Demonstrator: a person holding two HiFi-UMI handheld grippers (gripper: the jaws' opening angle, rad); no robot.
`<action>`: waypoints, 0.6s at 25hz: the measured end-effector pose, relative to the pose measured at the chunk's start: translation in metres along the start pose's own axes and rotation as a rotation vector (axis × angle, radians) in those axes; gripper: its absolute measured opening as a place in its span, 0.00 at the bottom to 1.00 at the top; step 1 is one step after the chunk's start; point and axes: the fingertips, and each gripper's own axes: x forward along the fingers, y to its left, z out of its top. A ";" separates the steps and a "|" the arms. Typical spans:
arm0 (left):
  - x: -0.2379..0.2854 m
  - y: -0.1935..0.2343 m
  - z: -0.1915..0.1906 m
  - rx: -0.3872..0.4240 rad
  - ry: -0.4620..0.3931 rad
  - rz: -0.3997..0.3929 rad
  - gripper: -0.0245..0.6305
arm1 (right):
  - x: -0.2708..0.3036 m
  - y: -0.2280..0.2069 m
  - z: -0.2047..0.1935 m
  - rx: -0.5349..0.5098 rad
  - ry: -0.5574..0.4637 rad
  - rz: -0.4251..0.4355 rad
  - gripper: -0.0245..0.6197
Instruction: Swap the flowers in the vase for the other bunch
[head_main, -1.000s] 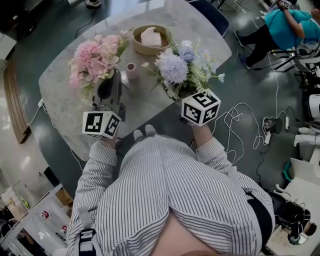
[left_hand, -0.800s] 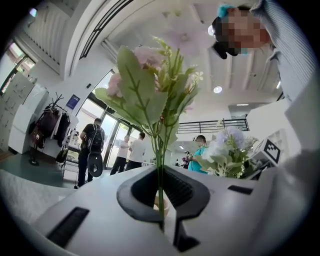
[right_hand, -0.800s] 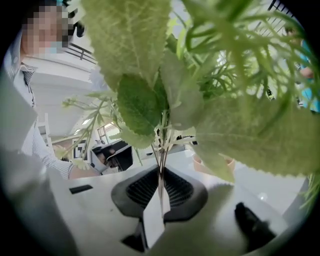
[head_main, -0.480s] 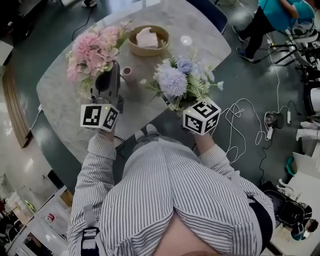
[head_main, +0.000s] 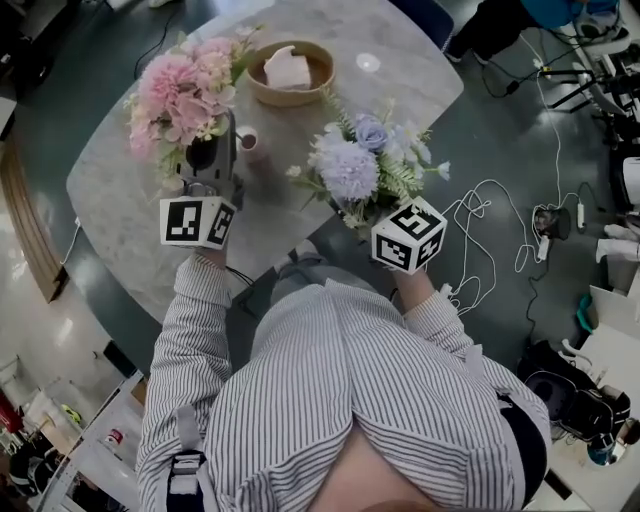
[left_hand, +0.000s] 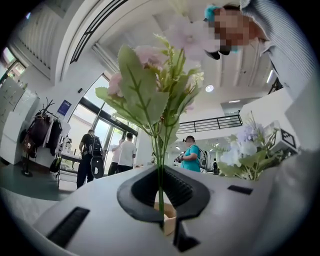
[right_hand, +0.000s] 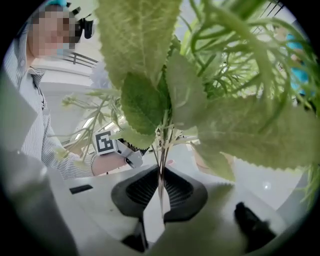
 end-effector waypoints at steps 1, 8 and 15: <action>0.001 0.000 -0.001 0.005 0.002 -0.005 0.06 | 0.000 0.001 -0.001 0.001 0.002 -0.002 0.10; 0.009 0.004 -0.028 -0.004 0.038 -0.015 0.06 | 0.006 -0.006 -0.008 0.023 0.016 -0.005 0.10; 0.006 0.002 -0.049 -0.013 0.098 -0.006 0.06 | 0.005 -0.007 -0.011 0.039 0.030 -0.011 0.10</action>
